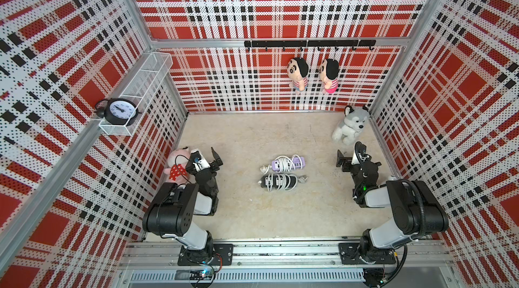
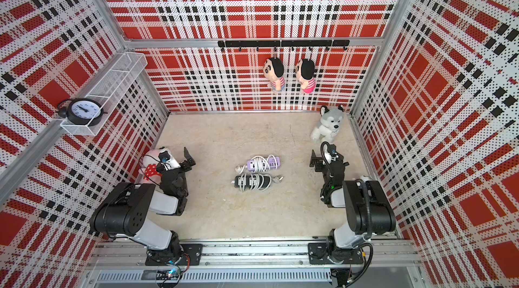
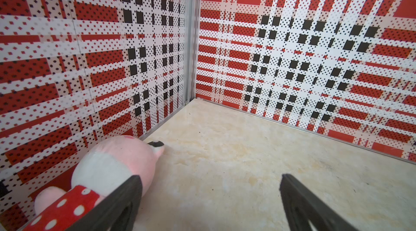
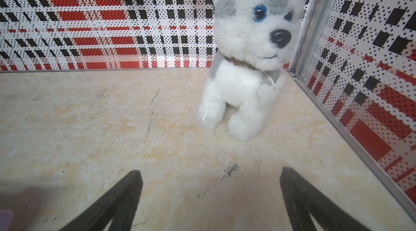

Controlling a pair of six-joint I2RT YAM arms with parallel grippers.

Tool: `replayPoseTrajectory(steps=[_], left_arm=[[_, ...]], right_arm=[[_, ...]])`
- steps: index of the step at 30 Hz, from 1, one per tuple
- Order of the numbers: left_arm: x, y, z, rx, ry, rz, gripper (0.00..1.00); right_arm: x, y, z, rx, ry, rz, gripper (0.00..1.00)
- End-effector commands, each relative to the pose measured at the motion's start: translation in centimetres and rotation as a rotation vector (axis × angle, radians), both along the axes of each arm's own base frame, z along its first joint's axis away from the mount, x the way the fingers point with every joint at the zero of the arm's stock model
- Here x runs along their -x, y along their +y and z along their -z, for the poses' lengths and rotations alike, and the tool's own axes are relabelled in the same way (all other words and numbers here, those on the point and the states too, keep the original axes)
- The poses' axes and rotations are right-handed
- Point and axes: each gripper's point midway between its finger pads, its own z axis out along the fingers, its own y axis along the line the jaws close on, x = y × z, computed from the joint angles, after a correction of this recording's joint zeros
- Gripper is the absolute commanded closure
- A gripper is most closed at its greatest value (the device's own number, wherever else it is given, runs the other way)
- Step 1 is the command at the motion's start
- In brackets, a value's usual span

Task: Unwrap the cord wrapped around the power strip
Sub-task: Pick up the power strip from the center of the board.

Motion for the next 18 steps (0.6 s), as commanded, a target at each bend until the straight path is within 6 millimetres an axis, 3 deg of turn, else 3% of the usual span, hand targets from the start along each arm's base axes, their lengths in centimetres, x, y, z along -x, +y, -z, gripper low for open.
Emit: replayPoseTrajectory(steps=[1, 6, 9, 11, 14, 18], left_arm=[[0.2, 0.0, 0.0, -0.002, -0.008, 0.007, 0.02], [0.1, 0.0, 0.0, 0.001, -0.008, 0.014, 0.02], [0.1, -0.4, -0.6, -0.017, -0.015, 0.026, 0.02], [-0.7, -1.0, -1.7, -0.039, 0.027, 0.029, 0.02], [-1.7, -1.9, -4.6, -0.041, 0.048, 0.019, 0.02], [-3.2, -4.1, -6.7, 0.020, 0.133, 0.030, 0.02]], right_arm=[[-0.3, 0.2, -0.2, 0.007, -0.009, -0.002, 0.00], [-0.5, -0.6, -0.5, -0.005, 0.010, 0.043, 0.00], [-2.3, -0.5, -2.9, -0.004, 0.114, 0.039, 0.00], [-2.7, 0.3, -4.8, 0.002, 0.141, 0.004, 0.00], [-2.4, 1.7, -5.8, 0.019, 0.257, -0.033, 0.00], [-1.7, 6.6, -5.5, 0.119, 0.390, -0.209, 0.00]])
